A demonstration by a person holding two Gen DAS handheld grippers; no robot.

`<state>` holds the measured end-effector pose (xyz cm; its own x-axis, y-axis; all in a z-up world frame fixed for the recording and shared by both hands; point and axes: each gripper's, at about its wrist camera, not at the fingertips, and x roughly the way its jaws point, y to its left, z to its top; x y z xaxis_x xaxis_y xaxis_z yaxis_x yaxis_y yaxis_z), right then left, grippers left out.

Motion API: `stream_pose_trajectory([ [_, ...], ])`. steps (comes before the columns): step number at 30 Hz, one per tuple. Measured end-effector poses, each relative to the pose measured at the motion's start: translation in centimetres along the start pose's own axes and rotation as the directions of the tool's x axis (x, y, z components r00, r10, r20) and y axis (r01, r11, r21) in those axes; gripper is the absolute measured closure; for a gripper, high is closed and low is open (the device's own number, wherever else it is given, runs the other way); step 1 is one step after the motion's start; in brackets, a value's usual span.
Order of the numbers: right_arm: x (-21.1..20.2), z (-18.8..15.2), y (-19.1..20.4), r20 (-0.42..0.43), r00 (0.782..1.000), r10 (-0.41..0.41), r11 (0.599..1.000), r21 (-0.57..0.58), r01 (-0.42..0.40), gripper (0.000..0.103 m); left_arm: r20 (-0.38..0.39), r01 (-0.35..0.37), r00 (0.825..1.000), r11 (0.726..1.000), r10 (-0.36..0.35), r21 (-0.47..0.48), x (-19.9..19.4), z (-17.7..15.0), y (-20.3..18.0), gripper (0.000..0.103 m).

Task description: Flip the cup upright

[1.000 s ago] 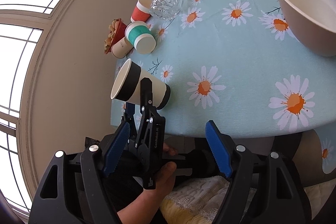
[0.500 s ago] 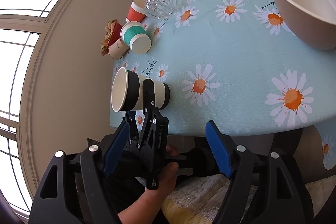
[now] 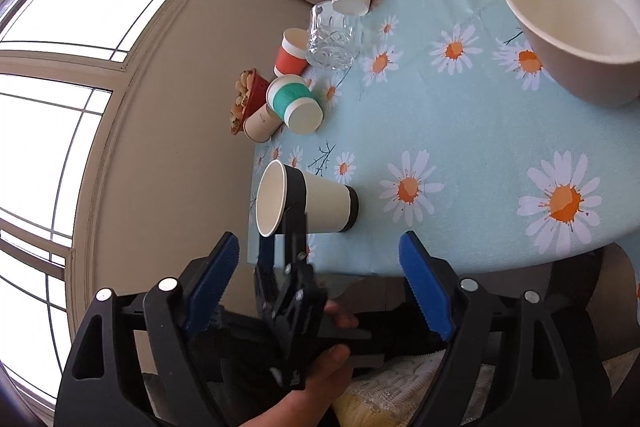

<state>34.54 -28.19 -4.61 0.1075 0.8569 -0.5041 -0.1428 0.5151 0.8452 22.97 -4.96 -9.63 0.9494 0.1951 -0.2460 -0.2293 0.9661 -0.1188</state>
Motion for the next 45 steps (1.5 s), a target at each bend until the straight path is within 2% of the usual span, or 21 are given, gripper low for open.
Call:
stream_pose_trajectory([
  [6,-1.8,-0.8,1.4,0.161,0.986,-0.043,0.994,-0.09,0.058,0.009,0.001,0.036,0.999,0.999,-0.036,-0.023,-4.1,2.7,0.9,0.007],
  [10,-2.3,-2.1,2.4,0.229,0.971,-0.064,0.983,-0.156,0.101,0.005,0.007,0.073,0.997,0.996,-0.073,-0.053,-6.9,4.3,2.3,0.007],
  [18,-2.0,-5.5,3.1,0.218,0.975,-0.044,0.974,-0.208,0.09,0.005,-0.072,0.125,0.989,0.992,-0.125,-0.012,-9.8,6.1,5.0,0.007],
  [24,-3.1,-8.8,4.2,0.279,0.958,-0.062,0.946,-0.29,0.146,0.005,-0.103,0.179,0.978,0.984,-0.179,-0.002,-12.5,7.4,7.1,0.007],
  [26,-3.5,-10.2,5.0,0.314,0.946,-0.08,0.924,-0.333,0.189,0.005,-0.093,0.173,0.981,0.984,-0.17,0.032,-13.6,7.7,7.5,0.007],
  [29,-3.7,-12.6,6.6,0.399,0.907,-0.135,0.856,-0.414,0.309,0.005,-0.095,0.171,0.982,0.984,-0.165,0.053,-15.1,7.8,8.1,0.007],
  [33,-3.5,-16.4,8.6,0.494,0.849,-0.187,0.735,-0.503,0.455,0.005,-0.103,0.17,0.981,0.984,-0.163,0.062,-17.0,7.8,8.7,0.007],
  [34,-3.4,-17.2,8.9,0.519,0.831,-0.201,0.703,-0.514,0.491,0.005,-0.107,0.169,0.981,0.983,-0.161,0.068,-17.4,7.7,8.8,0.007],
  [36,-3.3,-19.2,9.7,0.587,0.774,-0.237,0.615,-0.526,0.587,0.005,-0.136,0.17,0.978,0.984,-0.161,0.06,-17.6,7.5,9.0,0.007],
  [38,-3.4,-20.4,10.0,0.633,0.734,-0.245,0.566,-0.521,0.639,0.005,-0.178,0.177,0.97,0.983,-0.164,0.058,-17.6,7.1,9.0,0.007],
  [40,-3.6,-21.2,10.0,0.655,0.711,-0.257,0.541,-0.512,0.667,0.005,-0.177,0.178,0.97,0.983,-0.167,0.05,-18.4,6.7,9.2,0.007],
  [43,-4.4,-22.1,9.7,0.683,0.685,-0.256,0.534,-0.491,0.689,0.005,-0.157,0.169,0.975,0.983,-0.157,0.071,-19.9,6.3,9.3,0.007],
  [45,-4.9,-22.7,9.5,0.694,0.672,-0.259,0.53,-0.479,0.699,0.005,-0.161,0.179,0.973,0.982,-0.167,0.063,-20.6,6.1,9.4,0.007],
])
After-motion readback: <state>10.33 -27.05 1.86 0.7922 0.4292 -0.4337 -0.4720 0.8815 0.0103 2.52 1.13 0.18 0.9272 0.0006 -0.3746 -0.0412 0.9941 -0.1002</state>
